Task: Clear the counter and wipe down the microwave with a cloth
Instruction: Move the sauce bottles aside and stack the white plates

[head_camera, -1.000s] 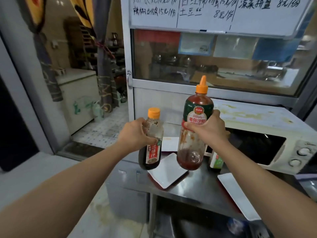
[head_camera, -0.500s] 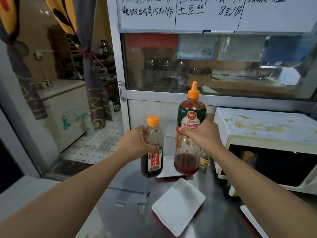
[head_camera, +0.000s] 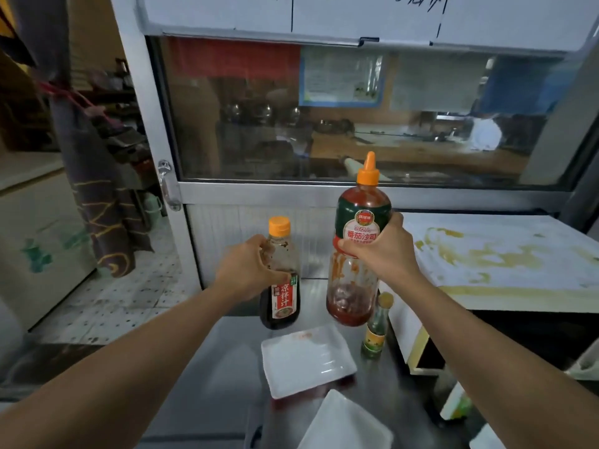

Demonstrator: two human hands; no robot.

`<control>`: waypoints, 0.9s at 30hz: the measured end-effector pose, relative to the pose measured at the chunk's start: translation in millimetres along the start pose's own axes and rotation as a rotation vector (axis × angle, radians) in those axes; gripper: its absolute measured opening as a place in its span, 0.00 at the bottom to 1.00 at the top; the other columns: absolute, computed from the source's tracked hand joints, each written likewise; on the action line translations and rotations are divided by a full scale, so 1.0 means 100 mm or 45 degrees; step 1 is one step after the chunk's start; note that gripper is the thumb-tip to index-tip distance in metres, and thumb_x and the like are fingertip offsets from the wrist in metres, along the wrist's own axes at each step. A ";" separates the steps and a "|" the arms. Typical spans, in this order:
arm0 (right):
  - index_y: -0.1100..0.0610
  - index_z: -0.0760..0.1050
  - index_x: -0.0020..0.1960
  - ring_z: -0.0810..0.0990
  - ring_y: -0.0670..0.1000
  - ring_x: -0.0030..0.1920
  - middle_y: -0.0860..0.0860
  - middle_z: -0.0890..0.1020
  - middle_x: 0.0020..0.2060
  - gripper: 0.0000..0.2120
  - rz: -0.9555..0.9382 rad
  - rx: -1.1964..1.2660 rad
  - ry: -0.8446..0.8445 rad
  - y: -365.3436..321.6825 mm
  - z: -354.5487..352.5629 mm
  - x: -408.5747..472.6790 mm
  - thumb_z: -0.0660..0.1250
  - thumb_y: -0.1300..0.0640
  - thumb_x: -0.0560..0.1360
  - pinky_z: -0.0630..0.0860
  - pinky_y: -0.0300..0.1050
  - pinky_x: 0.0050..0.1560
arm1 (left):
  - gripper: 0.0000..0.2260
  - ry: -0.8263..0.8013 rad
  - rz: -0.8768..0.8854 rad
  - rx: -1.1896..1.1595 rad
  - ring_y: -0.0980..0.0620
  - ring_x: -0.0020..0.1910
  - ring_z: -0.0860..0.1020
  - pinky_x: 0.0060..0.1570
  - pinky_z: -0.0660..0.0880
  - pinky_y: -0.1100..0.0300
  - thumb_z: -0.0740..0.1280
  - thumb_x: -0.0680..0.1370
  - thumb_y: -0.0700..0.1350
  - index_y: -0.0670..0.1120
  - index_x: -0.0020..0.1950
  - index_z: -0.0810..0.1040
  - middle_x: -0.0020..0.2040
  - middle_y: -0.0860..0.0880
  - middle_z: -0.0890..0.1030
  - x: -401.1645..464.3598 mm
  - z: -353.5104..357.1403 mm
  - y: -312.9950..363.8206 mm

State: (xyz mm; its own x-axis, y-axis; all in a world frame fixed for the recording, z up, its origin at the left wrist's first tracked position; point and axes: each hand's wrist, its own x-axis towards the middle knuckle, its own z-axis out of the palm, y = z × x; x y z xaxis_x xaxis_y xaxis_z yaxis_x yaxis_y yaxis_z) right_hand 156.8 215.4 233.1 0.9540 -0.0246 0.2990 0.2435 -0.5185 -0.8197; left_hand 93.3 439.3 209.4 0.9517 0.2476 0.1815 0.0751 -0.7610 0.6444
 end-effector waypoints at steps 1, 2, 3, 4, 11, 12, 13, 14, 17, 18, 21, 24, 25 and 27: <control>0.51 0.62 0.59 0.79 0.49 0.49 0.46 0.77 0.48 0.39 0.012 0.014 0.016 0.02 0.03 0.06 0.80 0.46 0.57 0.76 0.43 0.46 | 0.25 -0.011 0.020 0.004 0.53 0.46 0.78 0.47 0.77 0.56 0.79 0.62 0.53 0.50 0.53 0.72 0.46 0.53 0.79 0.12 0.03 -0.03; 0.51 0.62 0.59 0.79 0.49 0.48 0.45 0.76 0.47 0.39 0.022 0.026 0.032 0.04 0.07 0.11 0.80 0.46 0.56 0.77 0.43 0.46 | 0.25 -0.027 0.040 0.004 0.52 0.46 0.78 0.48 0.77 0.54 0.78 0.62 0.52 0.50 0.53 0.73 0.46 0.53 0.80 0.24 0.06 -0.05; 0.50 0.62 0.58 0.78 0.48 0.47 0.44 0.76 0.46 0.38 0.034 0.025 0.048 0.06 0.11 0.17 0.81 0.47 0.56 0.77 0.43 0.47 | 0.25 -0.045 0.057 -0.003 0.52 0.45 0.78 0.48 0.77 0.55 0.78 0.62 0.52 0.50 0.53 0.73 0.45 0.53 0.80 0.36 0.08 -0.08; 0.50 0.62 0.58 0.78 0.48 0.47 0.45 0.77 0.47 0.38 0.051 0.012 0.066 0.08 0.15 0.24 0.80 0.47 0.56 0.78 0.44 0.47 | 0.25 -0.065 0.076 -0.011 0.53 0.44 0.78 0.46 0.77 0.57 0.79 0.62 0.51 0.50 0.53 0.73 0.44 0.53 0.79 0.49 0.11 -0.11; 0.49 0.61 0.55 0.75 0.41 0.41 0.43 0.74 0.44 0.37 0.238 0.043 0.230 0.23 0.47 0.67 0.82 0.50 0.56 0.69 0.31 0.33 | 0.22 -0.262 0.244 -0.086 0.52 0.42 0.78 0.44 0.76 0.56 0.78 0.63 0.49 0.47 0.51 0.72 0.44 0.51 0.79 1.36 0.38 -0.37; 0.50 0.61 0.55 0.76 0.40 0.41 0.43 0.75 0.44 0.37 0.259 0.041 0.248 0.26 0.52 0.72 0.82 0.50 0.57 0.69 0.32 0.33 | 0.22 -0.281 0.265 -0.090 0.52 0.42 0.78 0.42 0.75 0.56 0.78 0.63 0.49 0.48 0.50 0.72 0.43 0.51 0.79 1.46 0.43 -0.40; 0.50 0.61 0.55 0.76 0.39 0.41 0.43 0.75 0.44 0.37 0.276 0.037 0.266 0.29 0.57 0.77 0.82 0.51 0.57 0.69 0.31 0.33 | 0.21 -0.305 0.280 -0.099 0.52 0.41 0.78 0.42 0.75 0.56 0.78 0.63 0.49 0.48 0.49 0.72 0.42 0.52 0.78 1.55 0.48 -0.42; 0.50 0.61 0.55 0.75 0.39 0.41 0.43 0.75 0.44 0.37 0.288 0.034 0.284 0.32 0.62 0.83 0.82 0.51 0.57 0.69 0.31 0.33 | 0.21 -0.324 0.290 -0.106 0.52 0.41 0.78 0.42 0.75 0.56 0.78 0.62 0.50 0.49 0.48 0.71 0.41 0.53 0.78 1.63 0.53 -0.45; 0.50 0.61 0.55 0.77 0.44 0.42 0.44 0.75 0.45 0.36 0.324 0.021 0.342 0.43 0.76 0.99 0.82 0.52 0.57 0.68 0.30 0.33 | 0.22 -0.354 0.298 -0.116 0.52 0.41 0.77 0.41 0.74 0.57 0.78 0.61 0.51 0.50 0.47 0.71 0.41 0.54 0.78 1.85 0.69 -0.52; 0.50 0.62 0.56 0.77 0.46 0.44 0.45 0.75 0.46 0.37 0.339 0.015 0.359 0.48 0.80 1.04 0.82 0.53 0.57 0.69 0.30 0.34 | 0.22 -0.364 0.295 -0.121 0.51 0.42 0.78 0.42 0.75 0.56 0.78 0.61 0.51 0.50 0.48 0.71 0.42 0.53 0.78 1.91 0.75 -0.54; 0.54 0.63 0.63 0.77 0.47 0.48 0.47 0.76 0.51 0.40 0.353 0.021 0.396 0.67 0.93 1.19 0.82 0.55 0.58 0.70 0.31 0.38 | 0.23 -0.374 0.282 -0.133 0.51 0.44 0.78 0.44 0.76 0.54 0.78 0.61 0.52 0.51 0.50 0.72 0.45 0.53 0.79 2.07 0.92 -0.59; 0.55 0.63 0.67 0.78 0.49 0.51 0.48 0.77 0.55 0.44 0.382 0.061 0.413 0.92 1.05 1.32 0.82 0.57 0.57 0.77 0.39 0.47 | 0.25 -0.372 0.278 -0.156 0.53 0.44 0.77 0.43 0.72 0.58 0.78 0.61 0.51 0.52 0.54 0.72 0.46 0.56 0.77 2.20 1.10 -0.67; 0.54 0.63 0.67 0.79 0.50 0.53 0.49 0.77 0.56 0.44 0.405 0.062 0.411 1.01 1.08 1.36 0.82 0.57 0.57 0.78 0.44 0.51 | 0.27 -0.376 0.278 -0.157 0.54 0.43 0.76 0.43 0.72 0.59 0.78 0.61 0.51 0.51 0.56 0.72 0.46 0.56 0.77 2.23 1.15 -0.70; 0.54 0.64 0.66 0.79 0.51 0.54 0.51 0.77 0.58 0.43 0.457 0.046 0.403 1.18 1.16 1.45 0.82 0.56 0.57 0.78 0.48 0.55 | 0.27 -0.385 0.280 -0.156 0.55 0.43 0.76 0.44 0.73 0.59 0.78 0.61 0.51 0.50 0.57 0.72 0.46 0.56 0.77 2.29 1.27 -0.75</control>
State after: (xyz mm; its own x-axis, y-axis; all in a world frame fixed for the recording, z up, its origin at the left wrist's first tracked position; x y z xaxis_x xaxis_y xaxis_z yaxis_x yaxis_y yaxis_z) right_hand 343.9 249.6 122.8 0.8801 -0.4584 0.1236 -0.0800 -0.3998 -0.9131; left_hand 343.5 477.5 108.2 0.9873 -0.1149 0.1099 -0.1590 -0.6942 0.7020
